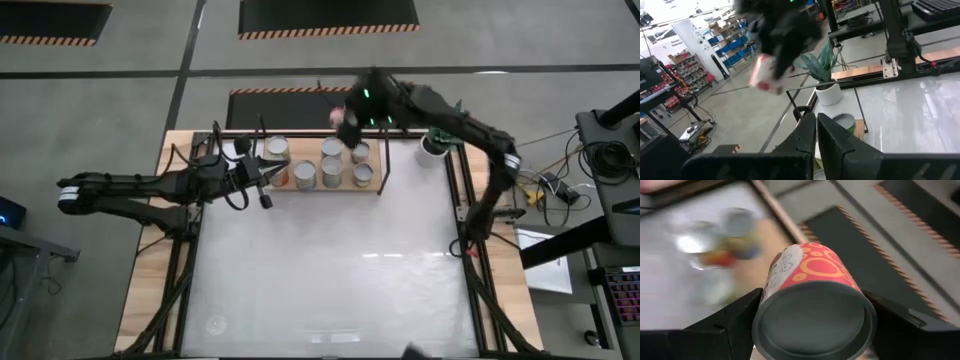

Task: Pick and place cans onto a shelf
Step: Put the canned saucy meatballs on the shelf

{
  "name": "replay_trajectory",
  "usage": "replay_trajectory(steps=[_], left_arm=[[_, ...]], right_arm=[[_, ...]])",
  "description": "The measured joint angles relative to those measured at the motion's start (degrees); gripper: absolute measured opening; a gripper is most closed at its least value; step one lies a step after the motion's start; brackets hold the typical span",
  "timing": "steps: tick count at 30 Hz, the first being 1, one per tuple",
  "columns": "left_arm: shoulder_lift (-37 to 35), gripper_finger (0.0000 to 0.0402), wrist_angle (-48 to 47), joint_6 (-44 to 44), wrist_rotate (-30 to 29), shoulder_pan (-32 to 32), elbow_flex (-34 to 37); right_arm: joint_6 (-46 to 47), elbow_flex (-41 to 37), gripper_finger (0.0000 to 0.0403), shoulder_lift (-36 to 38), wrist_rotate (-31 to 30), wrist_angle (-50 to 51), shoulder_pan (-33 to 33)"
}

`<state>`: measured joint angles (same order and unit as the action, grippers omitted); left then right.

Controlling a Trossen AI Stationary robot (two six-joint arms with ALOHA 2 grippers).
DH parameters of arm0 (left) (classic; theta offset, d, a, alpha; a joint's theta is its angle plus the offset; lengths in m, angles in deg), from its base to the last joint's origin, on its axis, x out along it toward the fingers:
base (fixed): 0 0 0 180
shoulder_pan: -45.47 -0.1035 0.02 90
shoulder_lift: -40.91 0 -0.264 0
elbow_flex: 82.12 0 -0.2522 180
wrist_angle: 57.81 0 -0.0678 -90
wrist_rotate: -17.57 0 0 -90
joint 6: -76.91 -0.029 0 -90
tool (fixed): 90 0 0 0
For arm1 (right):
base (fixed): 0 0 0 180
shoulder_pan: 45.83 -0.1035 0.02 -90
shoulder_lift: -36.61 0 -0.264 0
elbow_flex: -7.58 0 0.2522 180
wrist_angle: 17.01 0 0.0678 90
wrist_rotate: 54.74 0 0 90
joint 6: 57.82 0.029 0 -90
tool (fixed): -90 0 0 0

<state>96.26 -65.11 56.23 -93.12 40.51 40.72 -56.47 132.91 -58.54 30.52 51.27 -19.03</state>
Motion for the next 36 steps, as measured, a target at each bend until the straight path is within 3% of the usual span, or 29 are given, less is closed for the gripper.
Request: replay_trajectory(steps=[10,17,22,36], left_arm=[[0.22,0.0000,-0.14,-1.27,0.00,-0.01,0.00],[2.13,0.0000,-0.15,-1.29,-0.08,-0.09,0.02],[4.05,0.0000,0.18,-1.81,-4.00,-0.30,0.02],[4.36,0.0000,0.36,-2.34,-6.40,-0.39,0.02]], right_arm=[[-10.70,23.53,0.0293,-19.66,-4.50,13.91,15.17],[-16.33,21.79,0.0292,-25.31,-1.68,18.60,18.14],[-21.81,21.73,0.0292,-28.91,3.18,22.35,17.56],[-21.42,21.51,0.0292,-30.12,4.75,26.64,13.18]])
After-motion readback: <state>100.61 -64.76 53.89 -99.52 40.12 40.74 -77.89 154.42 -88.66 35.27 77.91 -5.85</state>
